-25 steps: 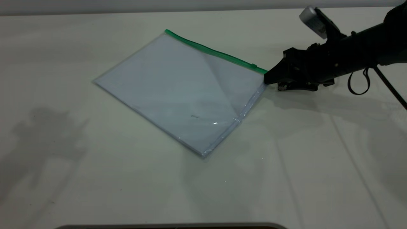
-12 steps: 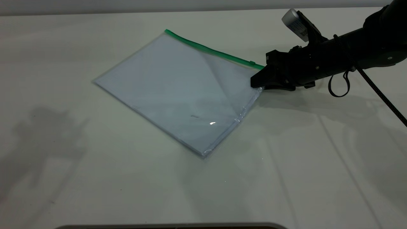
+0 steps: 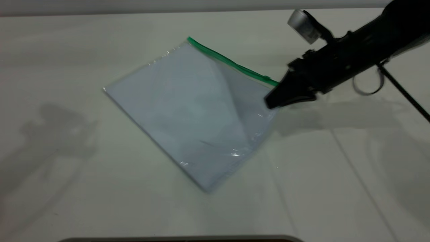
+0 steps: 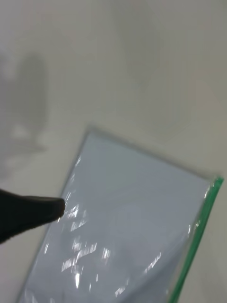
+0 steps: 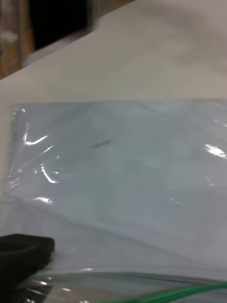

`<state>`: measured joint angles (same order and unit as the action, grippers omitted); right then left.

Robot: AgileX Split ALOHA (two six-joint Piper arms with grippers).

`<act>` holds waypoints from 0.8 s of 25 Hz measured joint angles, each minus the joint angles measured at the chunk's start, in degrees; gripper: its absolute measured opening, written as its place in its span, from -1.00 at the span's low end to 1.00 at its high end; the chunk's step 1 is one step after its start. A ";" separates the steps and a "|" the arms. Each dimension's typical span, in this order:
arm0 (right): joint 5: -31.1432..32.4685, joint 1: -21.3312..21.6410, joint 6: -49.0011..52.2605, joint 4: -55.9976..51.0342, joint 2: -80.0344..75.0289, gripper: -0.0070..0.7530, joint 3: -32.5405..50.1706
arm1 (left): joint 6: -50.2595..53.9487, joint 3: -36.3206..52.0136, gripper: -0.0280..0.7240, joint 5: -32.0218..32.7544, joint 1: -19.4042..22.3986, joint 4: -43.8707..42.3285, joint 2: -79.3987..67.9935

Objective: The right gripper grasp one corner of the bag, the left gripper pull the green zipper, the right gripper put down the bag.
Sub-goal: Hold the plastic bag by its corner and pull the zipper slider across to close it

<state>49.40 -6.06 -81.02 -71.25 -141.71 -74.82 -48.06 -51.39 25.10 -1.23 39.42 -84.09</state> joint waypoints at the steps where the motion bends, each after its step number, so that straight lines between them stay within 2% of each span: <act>1: -0.78 0.98 1.21 2.91 1.48 -0.89 -0.29 | -0.11 -1.21 0.46 0.00 -0.57 0.00 -1.79; 3: -2.76 2.99 2.85 3.55 3.03 -0.89 -2.03 | -1.16 -4.67 0.46 0.23 -2.67 0.00 -7.37; 6: -3.42 4.14 2.21 -1.24 3.71 -0.89 -6.65 | -3.15 -12.16 0.46 1.76 -6.54 0.21 -16.15; 11: 2.00 0.18 1.30 -1.62 3.95 -0.89 -10.12 | -7.54 -30.10 0.46 7.61 -11.67 0.26 -31.37; 16: 8.18 -1.94 1.54 -1.10 4.06 -0.89 -10.12 | -12.68 -51.72 0.45 23.28 -14.24 0.20 -45.83; 20: 10.31 -1.94 1.48 -0.35 4.06 -0.89 -10.27 | -16.94 -64.13 0.45 32.44 -16.06 1.25 -54.90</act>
<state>59.71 -8.00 -79.54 -71.60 -137.65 -85.09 -64.99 -115.52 57.54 -17.28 40.67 -138.99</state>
